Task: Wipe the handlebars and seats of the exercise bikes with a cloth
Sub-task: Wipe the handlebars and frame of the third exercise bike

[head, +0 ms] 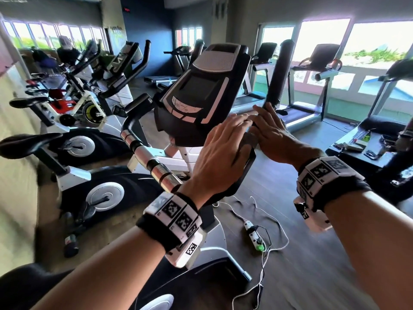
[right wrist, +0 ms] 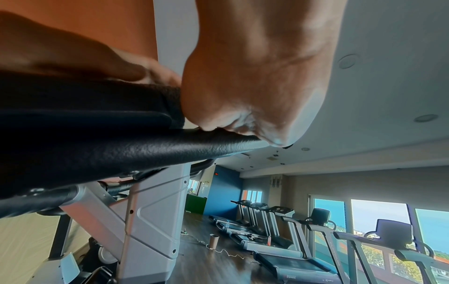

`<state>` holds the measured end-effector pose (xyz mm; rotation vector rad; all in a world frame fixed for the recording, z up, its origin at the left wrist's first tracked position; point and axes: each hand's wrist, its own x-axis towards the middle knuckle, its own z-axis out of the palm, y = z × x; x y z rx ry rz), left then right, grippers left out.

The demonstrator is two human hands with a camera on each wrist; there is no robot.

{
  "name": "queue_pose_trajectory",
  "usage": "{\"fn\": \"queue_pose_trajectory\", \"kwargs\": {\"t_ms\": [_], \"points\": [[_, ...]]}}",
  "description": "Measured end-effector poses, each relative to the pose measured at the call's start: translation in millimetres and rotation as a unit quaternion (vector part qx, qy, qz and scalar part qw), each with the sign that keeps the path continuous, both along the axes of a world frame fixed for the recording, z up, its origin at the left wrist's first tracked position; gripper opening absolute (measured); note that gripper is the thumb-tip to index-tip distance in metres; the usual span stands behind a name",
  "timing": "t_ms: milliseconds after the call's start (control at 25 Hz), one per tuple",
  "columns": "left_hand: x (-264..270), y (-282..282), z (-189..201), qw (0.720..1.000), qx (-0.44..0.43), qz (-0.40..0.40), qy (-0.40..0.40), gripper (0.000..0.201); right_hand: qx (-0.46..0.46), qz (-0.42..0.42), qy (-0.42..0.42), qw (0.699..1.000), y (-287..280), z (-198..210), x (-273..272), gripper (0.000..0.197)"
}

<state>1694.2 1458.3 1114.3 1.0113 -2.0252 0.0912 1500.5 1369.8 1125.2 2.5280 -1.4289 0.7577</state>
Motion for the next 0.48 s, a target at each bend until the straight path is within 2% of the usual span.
{"fn": "queue_pose_trajectory", "kwargs": {"t_ms": [40, 120, 240, 320, 400, 480], "points": [[5.1, -0.5, -5.4, 0.999, -0.033, -0.028, -0.001, 0.051, 0.018, 0.0, -0.008, 1.0, 1.7, 4.6, -0.4, 0.078], [11.0, 4.8, -16.2, 0.997, -0.025, -0.067, -0.008, 0.053, 0.037, -0.002, -0.025, 0.999, 6.2, 8.2, 0.2, 0.08], [13.2, -4.2, -10.7, 0.996, 0.049, -0.037, -0.067, 0.058, 0.023, -0.001, -0.039, 0.999, 7.6, 8.0, 1.6, 0.084], [10.2, -9.3, -2.1, 0.992, 0.099, -0.018, -0.077, 0.059, 0.027, 0.0, -0.032, 0.999, 6.8, 8.6, 2.0, 0.088], [2.9, -10.5, -0.6, 0.995, 0.083, 0.007, -0.056, 0.059, 0.033, -0.01, -0.026, 0.999, 8.1, 11.3, 4.9, 0.091], [1.4, -10.2, -5.1, 0.999, 0.041, 0.009, 0.017, 0.05, 0.037, -0.009, -0.032, 0.999, 11.6, 13.2, 5.3, 0.091]]}}
